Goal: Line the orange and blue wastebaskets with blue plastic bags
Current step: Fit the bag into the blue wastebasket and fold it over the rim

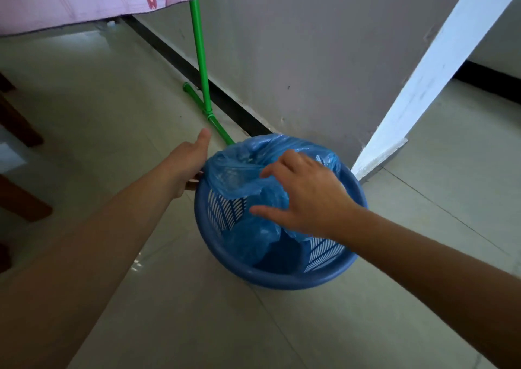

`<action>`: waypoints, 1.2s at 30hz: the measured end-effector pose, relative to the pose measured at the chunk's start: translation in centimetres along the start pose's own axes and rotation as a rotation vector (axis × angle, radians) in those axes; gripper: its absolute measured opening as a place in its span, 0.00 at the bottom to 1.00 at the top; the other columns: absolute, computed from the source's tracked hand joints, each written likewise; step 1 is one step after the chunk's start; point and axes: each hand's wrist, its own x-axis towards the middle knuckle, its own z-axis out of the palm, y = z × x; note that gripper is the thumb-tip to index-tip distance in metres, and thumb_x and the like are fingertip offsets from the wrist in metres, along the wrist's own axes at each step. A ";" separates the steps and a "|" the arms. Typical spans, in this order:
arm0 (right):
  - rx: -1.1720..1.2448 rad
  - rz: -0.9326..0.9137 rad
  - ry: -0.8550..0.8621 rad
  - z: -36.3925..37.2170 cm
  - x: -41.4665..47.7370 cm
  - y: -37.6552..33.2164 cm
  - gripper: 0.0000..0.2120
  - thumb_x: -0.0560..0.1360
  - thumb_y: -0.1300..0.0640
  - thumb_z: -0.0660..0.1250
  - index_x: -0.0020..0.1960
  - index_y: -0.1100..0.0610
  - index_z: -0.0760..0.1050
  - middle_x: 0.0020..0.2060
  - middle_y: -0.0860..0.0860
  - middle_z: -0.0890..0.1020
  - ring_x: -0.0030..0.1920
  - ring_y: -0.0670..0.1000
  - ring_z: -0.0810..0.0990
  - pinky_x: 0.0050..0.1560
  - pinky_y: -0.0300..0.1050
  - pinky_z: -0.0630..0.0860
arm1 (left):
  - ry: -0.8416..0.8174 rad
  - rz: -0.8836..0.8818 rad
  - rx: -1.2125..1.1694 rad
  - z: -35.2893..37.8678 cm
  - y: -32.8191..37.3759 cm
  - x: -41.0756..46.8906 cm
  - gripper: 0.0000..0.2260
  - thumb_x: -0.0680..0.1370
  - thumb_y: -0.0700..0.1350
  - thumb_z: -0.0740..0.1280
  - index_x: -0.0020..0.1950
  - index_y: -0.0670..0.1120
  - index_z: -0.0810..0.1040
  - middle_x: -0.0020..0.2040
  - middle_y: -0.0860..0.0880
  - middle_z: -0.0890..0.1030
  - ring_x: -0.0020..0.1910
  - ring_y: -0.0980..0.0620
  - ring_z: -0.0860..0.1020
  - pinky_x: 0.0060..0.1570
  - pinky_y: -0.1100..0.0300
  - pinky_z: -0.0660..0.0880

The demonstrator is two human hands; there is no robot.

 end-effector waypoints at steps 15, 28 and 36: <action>0.314 -0.004 -0.226 1.0 0.2 -5.6 0.07 0.83 0.51 0.56 0.53 0.53 0.70 0.46 0.52 0.80 0.44 0.53 0.78 0.47 0.52 0.76 | 0.028 -0.113 -0.488 -0.8 -3.5 -4.1 0.16 0.76 0.56 0.66 0.44 0.43 0.80 0.35 0.48 0.79 0.33 0.51 0.77 0.33 0.59 0.73; 0.096 0.096 -0.127 -0.9 -0.6 -6.6 0.16 0.81 0.48 0.58 0.67 0.51 0.70 0.58 0.50 0.75 0.51 0.55 0.80 0.52 0.53 0.78 | 0.248 -0.139 -0.795 3.0 -4.2 -2.7 0.07 0.76 0.34 0.63 0.48 0.37 0.80 0.45 0.41 0.83 0.41 0.45 0.82 0.32 0.58 0.79; -0.063 -0.190 0.006 1.9 -4.5 -7.3 0.06 0.74 0.54 0.68 0.49 0.55 0.80 0.39 0.51 0.74 0.32 0.51 0.76 0.21 0.45 0.72 | 0.241 0.131 -0.294 3.5 -6.6 -4.9 0.04 0.77 0.42 0.67 0.49 0.46 0.72 0.47 0.42 0.80 0.41 0.48 0.79 0.37 0.54 0.78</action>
